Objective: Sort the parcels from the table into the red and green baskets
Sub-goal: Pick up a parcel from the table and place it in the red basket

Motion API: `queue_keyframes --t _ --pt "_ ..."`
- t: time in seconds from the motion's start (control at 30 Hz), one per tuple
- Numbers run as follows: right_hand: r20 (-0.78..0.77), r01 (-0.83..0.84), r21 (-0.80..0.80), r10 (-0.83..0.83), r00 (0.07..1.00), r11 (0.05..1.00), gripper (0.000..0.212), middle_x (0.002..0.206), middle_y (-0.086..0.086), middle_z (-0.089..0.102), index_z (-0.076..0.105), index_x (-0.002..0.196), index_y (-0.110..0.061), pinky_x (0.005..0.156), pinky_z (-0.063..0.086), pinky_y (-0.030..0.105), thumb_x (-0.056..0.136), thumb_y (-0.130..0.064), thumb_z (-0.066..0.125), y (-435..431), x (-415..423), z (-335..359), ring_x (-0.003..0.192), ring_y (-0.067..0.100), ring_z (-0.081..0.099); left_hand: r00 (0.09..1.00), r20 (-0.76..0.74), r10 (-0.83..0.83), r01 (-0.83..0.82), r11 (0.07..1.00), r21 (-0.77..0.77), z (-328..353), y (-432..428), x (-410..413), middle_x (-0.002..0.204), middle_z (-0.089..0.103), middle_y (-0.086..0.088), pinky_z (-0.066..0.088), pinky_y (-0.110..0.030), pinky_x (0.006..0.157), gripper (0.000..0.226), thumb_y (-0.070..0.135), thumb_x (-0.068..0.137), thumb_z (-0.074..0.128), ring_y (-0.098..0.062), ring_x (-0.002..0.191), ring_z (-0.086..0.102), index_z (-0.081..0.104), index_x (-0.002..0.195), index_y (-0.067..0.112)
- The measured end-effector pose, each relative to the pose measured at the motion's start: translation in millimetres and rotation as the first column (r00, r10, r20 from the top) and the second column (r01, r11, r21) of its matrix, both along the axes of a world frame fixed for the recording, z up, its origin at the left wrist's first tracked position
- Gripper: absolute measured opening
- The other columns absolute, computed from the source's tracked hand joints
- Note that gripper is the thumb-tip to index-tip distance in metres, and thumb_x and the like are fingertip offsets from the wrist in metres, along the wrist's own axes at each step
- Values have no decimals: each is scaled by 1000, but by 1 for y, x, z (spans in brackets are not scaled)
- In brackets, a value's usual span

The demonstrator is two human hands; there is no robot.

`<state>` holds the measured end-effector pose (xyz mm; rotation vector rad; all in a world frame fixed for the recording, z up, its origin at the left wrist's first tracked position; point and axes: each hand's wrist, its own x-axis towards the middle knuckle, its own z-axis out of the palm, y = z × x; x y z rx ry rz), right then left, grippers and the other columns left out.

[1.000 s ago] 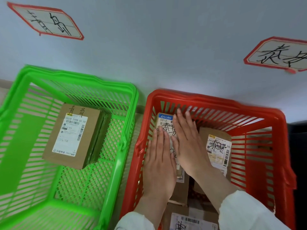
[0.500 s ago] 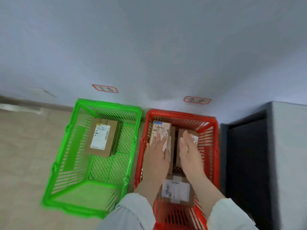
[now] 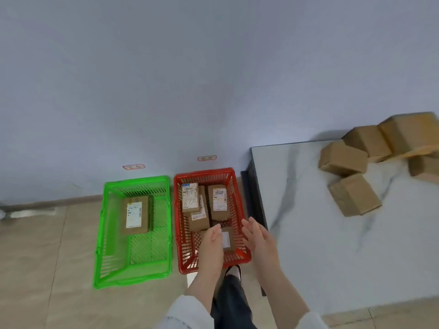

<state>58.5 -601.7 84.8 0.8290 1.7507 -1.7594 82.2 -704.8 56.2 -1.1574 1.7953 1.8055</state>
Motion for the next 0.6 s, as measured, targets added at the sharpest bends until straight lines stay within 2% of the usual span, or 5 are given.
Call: queue_keyframes --t 0.1,0.2,0.37,0.47,0.6 --pt "-31 165 -30 -166 986 986 17 111 1 67 59 107 -22 85 50 27 97 -28 47 28 26 26 103 14 62 999 -11 -48 49 997 67 21 33 15 119 59 -2 44 -38 101 26 29 100 41 -16 110 56 53 122 24" --pt "-37 281 -43 -282 959 959 21 107 1 67 57 112 -15 74 49 20 99 -25 44 62 46 52 104 17 61 993 -53 -106 110 991 81 45 66 25 127 57 -1 39 -44 106 28 32 98 44 -20 119 53 53 124 28" --pt "-116 429 -66 -434 893 901 28 112 3 67 55 121 -11 97 47 38 99 -25 44 140 70 95 109 21 61 969 -171 -179 198 975 97 90 135 25 126 56 -1 38 -30 100 24 25 99 42 -17 114 53 53 120 20" --pt "-138 499 -107 -510 849 860 28 111 3 68 55 121 -11 97 48 38 99 -24 44 198 81 113 107 21 62 949 -215 -231 260 959 114 111 193 25 128 55 -3 37 -28 98 30 22 100 41 -15 108 55 51 127 13" --pt "-169 544 -134 -560 811 828 27 111 3 67 55 121 -10 94 48 36 99 -23 45 285 83 126 107 21 62 927 -240 -288 320 941 108 125 279 24 134 52 -4 35 -31 102 29 21 100 40 -18 114 54 49 127 17"
